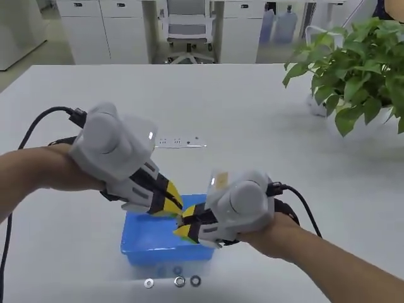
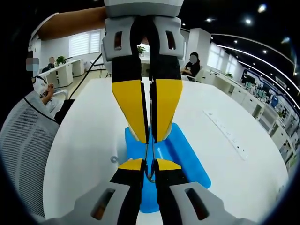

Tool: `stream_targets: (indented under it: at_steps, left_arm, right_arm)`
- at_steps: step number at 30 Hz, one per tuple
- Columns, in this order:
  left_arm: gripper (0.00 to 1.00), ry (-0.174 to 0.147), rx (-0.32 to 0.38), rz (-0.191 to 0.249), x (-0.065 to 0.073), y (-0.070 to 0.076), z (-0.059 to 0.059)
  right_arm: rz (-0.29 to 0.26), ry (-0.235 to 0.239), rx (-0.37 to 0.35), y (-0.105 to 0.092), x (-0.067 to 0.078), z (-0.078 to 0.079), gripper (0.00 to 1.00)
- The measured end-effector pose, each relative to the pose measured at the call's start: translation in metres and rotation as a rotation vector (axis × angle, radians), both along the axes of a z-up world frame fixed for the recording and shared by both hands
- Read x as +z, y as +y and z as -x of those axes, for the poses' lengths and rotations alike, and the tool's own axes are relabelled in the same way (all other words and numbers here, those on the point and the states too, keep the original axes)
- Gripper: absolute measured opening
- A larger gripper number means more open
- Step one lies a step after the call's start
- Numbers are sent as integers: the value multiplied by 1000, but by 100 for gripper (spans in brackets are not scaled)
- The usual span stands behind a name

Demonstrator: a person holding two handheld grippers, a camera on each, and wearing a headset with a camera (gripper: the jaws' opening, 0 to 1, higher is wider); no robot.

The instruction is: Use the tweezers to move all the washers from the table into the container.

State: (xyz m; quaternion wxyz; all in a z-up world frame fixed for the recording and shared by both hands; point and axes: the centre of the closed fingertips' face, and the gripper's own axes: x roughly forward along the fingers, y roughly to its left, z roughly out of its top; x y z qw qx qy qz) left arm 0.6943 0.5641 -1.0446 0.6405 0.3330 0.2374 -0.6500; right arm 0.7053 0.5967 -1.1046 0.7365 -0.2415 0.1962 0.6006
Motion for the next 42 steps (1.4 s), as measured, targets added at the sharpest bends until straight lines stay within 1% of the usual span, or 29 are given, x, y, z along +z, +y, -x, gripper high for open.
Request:
stream_targets:
  at_steps: [3,5,16,20,26,27,29,37,39,40,42]
  left_arm:
    - [6,1,1,-6,-6,0,-5]
    - [6,8,5,-4,-9,-1,-8]
    - [6,24,15,-11,-28,-2,-20]
    - [6,33,14,-13,-35,-2,-22]
    - [6,44,17,-12,-42,-2,-23]
    - [6,44,18,-12,-43,-2,-24]
    - [6,42,27,-4,-41,-1,-26]
    - [7,46,28,-8,-41,0,-26]
    - [7,52,31,-9,-40,0,-25]
    - [7,48,31,-7,-39,-1,-25]
    - [7,48,32,-3,-37,-1,-25]
  right_arm:
    - [7,4,-4,-1,-5,-5,10]
    - [8,8,-6,-2,-8,-7,10]
    - [25,33,-5,-3,-28,-18,10]
    - [29,49,-1,-3,-35,-19,10]
    - [38,58,9,-4,-42,-19,10]
    - [42,56,13,-4,-43,-19,10]
    - [32,57,10,-4,-42,-21,10]
    - [32,54,7,-3,-41,-21,11]
    - [31,52,5,-3,-41,-21,11]
    - [30,46,4,-3,-40,-22,11]
    - [21,48,0,-2,-38,-22,12]
